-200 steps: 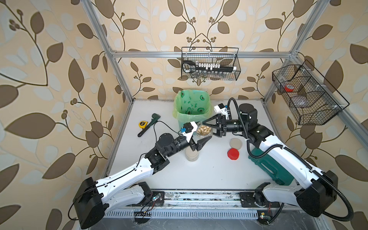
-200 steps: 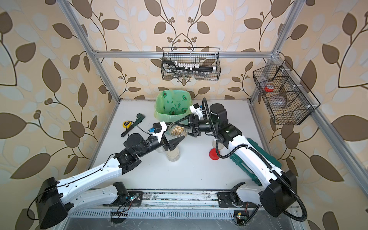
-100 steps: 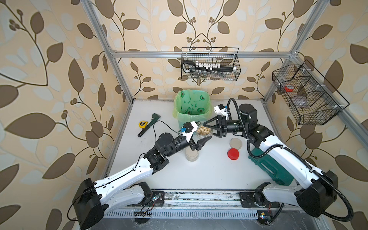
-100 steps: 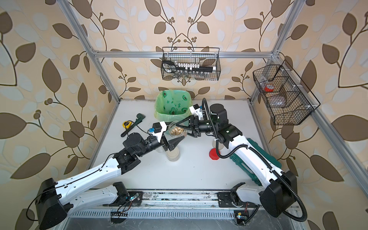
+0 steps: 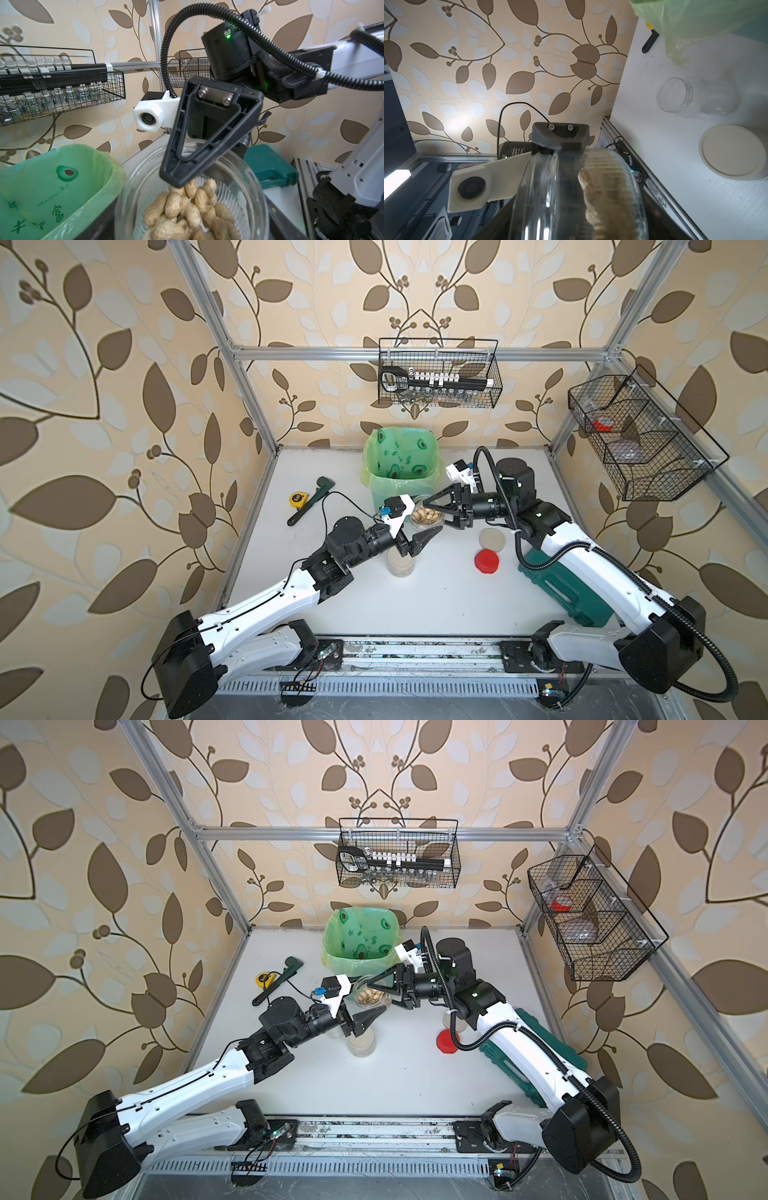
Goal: Empty moldy peanuts from jars
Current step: Pour the moldy peanuts from the jar into the trash bin.
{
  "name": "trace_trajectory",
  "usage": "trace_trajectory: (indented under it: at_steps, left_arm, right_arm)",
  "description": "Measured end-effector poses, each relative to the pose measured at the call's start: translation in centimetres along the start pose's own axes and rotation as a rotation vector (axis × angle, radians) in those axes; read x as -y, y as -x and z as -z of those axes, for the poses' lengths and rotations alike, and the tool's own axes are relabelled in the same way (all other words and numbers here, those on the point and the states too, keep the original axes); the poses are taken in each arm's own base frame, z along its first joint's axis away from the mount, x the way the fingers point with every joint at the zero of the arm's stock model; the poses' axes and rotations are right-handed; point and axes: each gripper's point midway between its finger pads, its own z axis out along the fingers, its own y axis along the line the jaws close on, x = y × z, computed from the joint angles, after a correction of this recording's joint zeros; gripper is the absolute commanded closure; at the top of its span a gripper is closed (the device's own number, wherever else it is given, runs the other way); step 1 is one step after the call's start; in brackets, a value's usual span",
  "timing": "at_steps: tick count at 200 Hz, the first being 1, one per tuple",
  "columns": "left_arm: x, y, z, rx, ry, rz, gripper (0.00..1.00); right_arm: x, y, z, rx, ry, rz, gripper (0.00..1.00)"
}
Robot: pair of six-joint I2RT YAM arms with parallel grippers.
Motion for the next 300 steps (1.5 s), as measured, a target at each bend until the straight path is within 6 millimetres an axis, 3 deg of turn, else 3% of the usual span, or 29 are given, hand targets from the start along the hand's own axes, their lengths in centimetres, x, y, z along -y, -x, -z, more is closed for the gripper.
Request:
trace_trajectory:
  at_steps: [27,55,71,85,94,111,119,171,205,235,249,264,286,300]
  left_arm:
    - [0.0,-0.1,-0.1,-0.007,0.0,0.002,0.57]
    - [0.0,-0.2,-0.1,-0.017,-0.002,-0.014,0.56]
    - [0.0,-0.3,-0.1,-0.018,-0.002,-0.015,0.47]
    - [0.0,-0.3,-0.1,-0.018,-0.003,-0.015,0.44]
    - [0.0,-0.2,0.0,-0.018,-0.003,-0.015,0.35]
    - [0.1,-0.2,0.1,-0.019,-0.002,-0.015,0.07]
    - [0.1,-0.2,0.1,-0.021,-0.002,-0.012,0.01]
    - [0.3,-1.0,1.1,-0.08,-0.002,0.033,0.01]
    - [0.3,-1.1,2.4,-0.115,0.02,0.085,0.01]
    - [-1.4,-2.1,4.5,-0.162,0.153,0.152,0.01]
    - [-2.4,-3.8,6.0,-0.197,0.238,0.193,0.01]
    - [-3.2,-6.9,7.7,-0.254,0.322,0.24,0.01]
    - [-3.4,-11.7,10.3,-0.345,0.389,0.286,0.01]
    - [-3.4,-13.3,11.5,-0.372,0.411,0.301,0.01]
  right_arm:
    - [0.1,-0.2,-0.1,-0.008,-0.004,0.004,0.24]
    - [0.4,-0.4,-0.1,-0.013,-0.016,-0.018,0.5]
    - [0.4,-0.4,-0.1,-0.013,-0.017,-0.016,0.68]
    - [0.4,-0.4,-0.1,-0.013,-0.017,-0.015,0.77]
    - [0.4,-0.4,-0.1,-0.013,-0.017,-0.016,0.84]
    - [0.3,-0.4,-0.1,-0.012,-0.014,-0.017,1.0]
    - [0.2,-0.4,-0.1,-0.011,-0.01,-0.015,1.0]
    - [-0.7,1.2,2.1,0.073,0.008,0.026,1.0]
    - [0.3,2.8,3.3,0.139,-0.026,0.058,1.0]
    - [2.1,4.1,4.3,0.204,-0.102,0.107,1.0]
    - [3.0,4.9,4.9,0.239,-0.147,0.134,1.0]
    - [4.0,5.8,5.6,0.279,-0.198,0.163,1.0]
    - [4.7,7.6,6.2,0.328,-0.26,0.213,1.0]
    - [4.5,8.7,6.4,0.356,-0.285,0.248,1.0]
